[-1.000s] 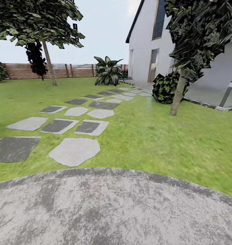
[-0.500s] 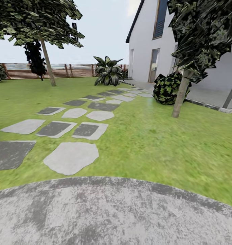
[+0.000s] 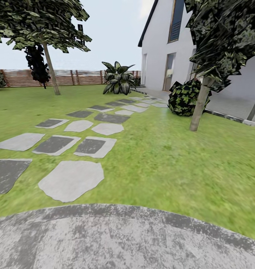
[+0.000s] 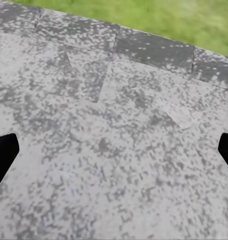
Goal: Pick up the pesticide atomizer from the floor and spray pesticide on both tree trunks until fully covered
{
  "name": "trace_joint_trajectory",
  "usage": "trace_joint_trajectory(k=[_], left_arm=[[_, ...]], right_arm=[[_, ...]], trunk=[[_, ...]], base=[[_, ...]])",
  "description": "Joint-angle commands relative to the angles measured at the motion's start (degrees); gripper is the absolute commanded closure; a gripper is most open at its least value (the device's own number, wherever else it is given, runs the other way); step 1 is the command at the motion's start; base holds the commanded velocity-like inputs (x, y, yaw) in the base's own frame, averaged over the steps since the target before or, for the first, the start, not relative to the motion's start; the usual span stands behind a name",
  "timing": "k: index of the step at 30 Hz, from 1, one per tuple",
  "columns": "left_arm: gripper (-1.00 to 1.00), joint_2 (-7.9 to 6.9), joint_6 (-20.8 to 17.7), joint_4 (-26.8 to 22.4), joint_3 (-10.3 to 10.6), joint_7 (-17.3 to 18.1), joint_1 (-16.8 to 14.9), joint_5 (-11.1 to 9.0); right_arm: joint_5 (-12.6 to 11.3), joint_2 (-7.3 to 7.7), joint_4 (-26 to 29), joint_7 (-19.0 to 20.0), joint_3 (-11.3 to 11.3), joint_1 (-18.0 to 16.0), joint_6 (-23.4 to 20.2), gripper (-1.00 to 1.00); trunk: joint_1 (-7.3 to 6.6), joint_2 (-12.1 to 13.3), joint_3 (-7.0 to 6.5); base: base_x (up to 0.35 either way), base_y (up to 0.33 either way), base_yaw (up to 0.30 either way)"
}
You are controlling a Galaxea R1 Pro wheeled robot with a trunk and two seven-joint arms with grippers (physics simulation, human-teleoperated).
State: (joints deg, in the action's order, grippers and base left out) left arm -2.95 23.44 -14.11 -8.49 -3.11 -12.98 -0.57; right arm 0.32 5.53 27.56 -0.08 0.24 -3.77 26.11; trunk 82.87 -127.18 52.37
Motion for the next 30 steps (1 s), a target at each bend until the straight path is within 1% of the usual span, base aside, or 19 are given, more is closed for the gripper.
trace_joint_trajectory(k=[1,16,30], left_arm=[[-1.00,0.00,0.20,0.05,0.04,-0.15,-0.03,-0.05],[-1.00,0.05,0.20,0.05,0.14,-0.15,-0.03,0.05],[-1.00,0.05,0.20,0.05,0.06,-0.15,-0.03,-0.04]], right_arm=[[0.03,0.01,-0.05,-0.01,0.02,-0.04,0.17,-1.00],[0.03,0.01,-0.05,-0.01,0.02,-0.01,0.17,-1.00],[0.03,0.01,-0.05,-0.01,0.02,-0.02,0.17,-1.00]], trunk=[[0.02,-0.02,0.05],[0.02,-0.02,0.05],[0.02,-0.02,0.05]], base=[[0.277,-0.163,0.000],[0.224,-0.201,0.000],[0.127,-0.254,0.000]])
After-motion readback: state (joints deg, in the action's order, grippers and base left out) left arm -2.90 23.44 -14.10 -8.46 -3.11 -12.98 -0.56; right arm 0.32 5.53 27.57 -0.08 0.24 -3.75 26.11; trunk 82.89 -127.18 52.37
